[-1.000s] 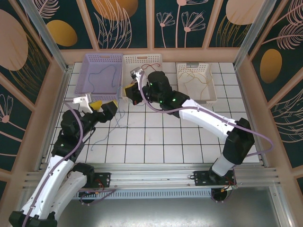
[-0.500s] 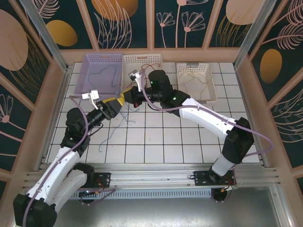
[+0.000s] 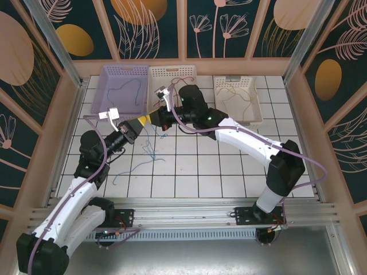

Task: Untangle the cables

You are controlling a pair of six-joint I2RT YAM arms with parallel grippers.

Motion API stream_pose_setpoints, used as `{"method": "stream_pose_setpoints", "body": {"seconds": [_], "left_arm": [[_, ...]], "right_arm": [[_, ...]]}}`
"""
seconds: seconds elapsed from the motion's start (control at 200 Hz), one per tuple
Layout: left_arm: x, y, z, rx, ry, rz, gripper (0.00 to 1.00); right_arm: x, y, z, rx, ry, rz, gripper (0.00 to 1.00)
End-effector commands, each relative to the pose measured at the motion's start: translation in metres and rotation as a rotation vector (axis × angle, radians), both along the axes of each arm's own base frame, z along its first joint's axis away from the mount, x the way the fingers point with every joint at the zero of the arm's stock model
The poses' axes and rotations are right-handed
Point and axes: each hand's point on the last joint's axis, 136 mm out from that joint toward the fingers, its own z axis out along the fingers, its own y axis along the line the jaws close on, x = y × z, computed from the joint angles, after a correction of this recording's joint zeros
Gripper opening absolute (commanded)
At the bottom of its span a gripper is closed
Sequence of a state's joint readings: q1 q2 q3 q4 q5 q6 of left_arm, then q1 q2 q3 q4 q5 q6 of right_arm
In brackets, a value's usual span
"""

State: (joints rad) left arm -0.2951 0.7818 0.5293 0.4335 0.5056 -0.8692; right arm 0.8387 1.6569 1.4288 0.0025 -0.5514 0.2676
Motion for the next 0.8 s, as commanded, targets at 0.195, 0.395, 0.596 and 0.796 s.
{"method": "stream_pose_setpoints", "body": {"seconds": [0.195, 0.395, 0.596, 0.796], "left_arm": [[0.025, 0.026, 0.018, 0.042, 0.002, 0.211, 0.00], [0.047, 0.046, 0.072, 0.101, -0.065, 0.367, 0.00], [0.058, 0.047, 0.153, 0.127, -0.179, 0.405, 0.00], [0.056, 0.057, 0.214, 0.127, -0.265, 0.472, 0.00]], "right_arm": [[0.025, -0.047, -0.006, 0.065, 0.043, -0.117, 0.37], [0.020, -0.075, -0.041, 0.023, 0.029, -0.177, 0.52], [-0.004, -0.080, -0.072, 0.047, 0.034, -0.119, 0.57], [-0.027, -0.056, -0.102, 0.037, 0.019, -0.043, 0.62]]}}
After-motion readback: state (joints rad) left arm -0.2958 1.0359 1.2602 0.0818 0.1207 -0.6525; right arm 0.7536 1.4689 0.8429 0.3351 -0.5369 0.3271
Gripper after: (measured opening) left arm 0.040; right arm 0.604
